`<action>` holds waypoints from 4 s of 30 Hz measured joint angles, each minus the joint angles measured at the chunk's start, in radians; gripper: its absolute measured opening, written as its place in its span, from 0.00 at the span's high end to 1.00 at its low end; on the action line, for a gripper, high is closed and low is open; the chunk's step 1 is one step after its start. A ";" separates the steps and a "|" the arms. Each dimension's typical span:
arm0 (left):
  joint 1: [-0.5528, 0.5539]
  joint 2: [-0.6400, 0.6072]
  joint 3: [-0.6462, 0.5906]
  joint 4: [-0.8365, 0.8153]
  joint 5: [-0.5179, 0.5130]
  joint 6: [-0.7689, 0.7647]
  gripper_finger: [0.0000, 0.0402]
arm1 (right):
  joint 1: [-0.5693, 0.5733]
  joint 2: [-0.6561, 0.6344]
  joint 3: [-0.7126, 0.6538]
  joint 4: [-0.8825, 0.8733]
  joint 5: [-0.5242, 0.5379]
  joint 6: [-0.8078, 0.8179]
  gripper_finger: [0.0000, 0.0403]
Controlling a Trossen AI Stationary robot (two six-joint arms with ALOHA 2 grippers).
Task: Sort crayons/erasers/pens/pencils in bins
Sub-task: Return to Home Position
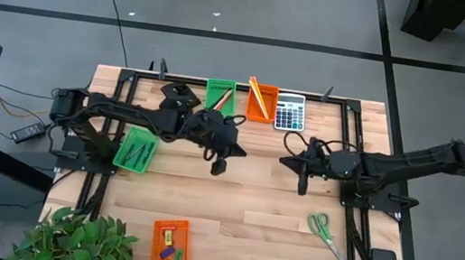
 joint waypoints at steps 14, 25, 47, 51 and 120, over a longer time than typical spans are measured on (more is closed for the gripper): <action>0.156 -0.374 -0.601 0.558 0.124 -0.147 0.98 | -0.185 -0.268 -0.181 0.061 -0.146 -0.041 0.99; 0.299 -0.682 -0.927 0.712 0.121 -0.223 0.98 | -0.326 -0.380 -0.257 0.058 -0.269 -0.044 0.99; 0.313 -0.857 -1.126 0.864 0.141 -0.293 0.99 | -0.261 -0.676 -0.402 0.030 -0.307 -0.052 0.99; 0.295 -0.881 -1.126 0.865 0.161 -0.292 0.99 | -0.197 -0.722 -0.402 0.012 -0.312 -0.097 0.99; 0.218 -1.583 -1.112 0.008 0.213 -0.244 0.98 | -0.122 -0.776 -0.380 0.000 -0.268 -0.133 0.99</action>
